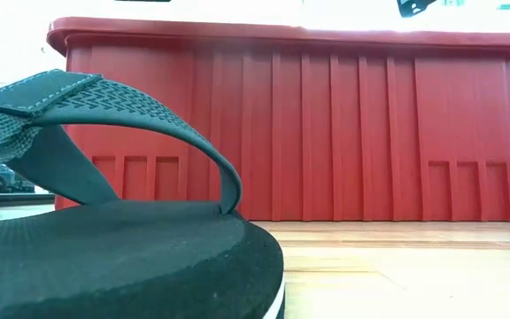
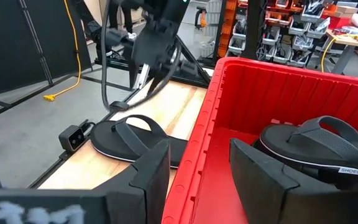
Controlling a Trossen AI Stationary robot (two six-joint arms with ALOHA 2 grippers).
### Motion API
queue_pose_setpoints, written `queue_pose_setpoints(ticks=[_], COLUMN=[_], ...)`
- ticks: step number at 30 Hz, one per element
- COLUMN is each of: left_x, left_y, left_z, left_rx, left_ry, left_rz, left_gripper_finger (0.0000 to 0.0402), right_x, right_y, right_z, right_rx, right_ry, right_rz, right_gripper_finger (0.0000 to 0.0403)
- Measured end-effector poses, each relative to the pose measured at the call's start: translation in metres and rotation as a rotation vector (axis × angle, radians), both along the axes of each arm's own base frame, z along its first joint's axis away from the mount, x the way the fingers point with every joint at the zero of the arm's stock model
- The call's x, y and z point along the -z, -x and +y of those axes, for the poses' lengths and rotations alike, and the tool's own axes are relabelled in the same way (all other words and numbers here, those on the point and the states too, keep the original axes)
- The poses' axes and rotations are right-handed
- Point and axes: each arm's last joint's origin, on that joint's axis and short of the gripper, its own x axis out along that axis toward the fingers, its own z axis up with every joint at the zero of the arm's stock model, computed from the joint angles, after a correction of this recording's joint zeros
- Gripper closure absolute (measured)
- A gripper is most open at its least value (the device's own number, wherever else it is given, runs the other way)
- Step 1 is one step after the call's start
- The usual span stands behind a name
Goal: Pick and place slides into bin
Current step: Put the black slipper into the red bin
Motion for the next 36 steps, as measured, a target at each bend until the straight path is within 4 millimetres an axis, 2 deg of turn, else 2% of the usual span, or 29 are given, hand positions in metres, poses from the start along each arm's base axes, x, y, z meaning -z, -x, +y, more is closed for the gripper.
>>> queue_pose_setpoints(ticks=[13,17,25,31,36], left_x=[0.046,0.059,0.067,0.095,0.111], left_y=[-0.030,-0.032,-0.032,-0.030,-0.023], left_z=[-0.015,-0.019,-0.023,-0.026,-0.028], left_rx=[-0.014,-0.042,-0.086,-0.175,-0.219], left_ry=[-0.003,-0.019,-0.020,0.052,0.057], left_rz=[-0.006,0.031,0.060,0.071,0.094], left_gripper_finger=[0.0243,0.0243,0.0243,0.0243,0.0243], right_x=[0.000,0.000,0.001,0.001,0.001], right_y=[0.000,0.000,0.000,0.000,0.000], right_z=[0.000,0.000,0.000,0.000,0.000], right_rx=[0.003,0.003,0.002,0.002,0.002], right_ry=[-0.014,-0.014,-0.013,-0.012,-0.012], right_rz=[0.007,0.010,0.015,0.015,0.015], right_gripper_finger=[0.0246,0.0246,0.0246,0.0246,0.0246])
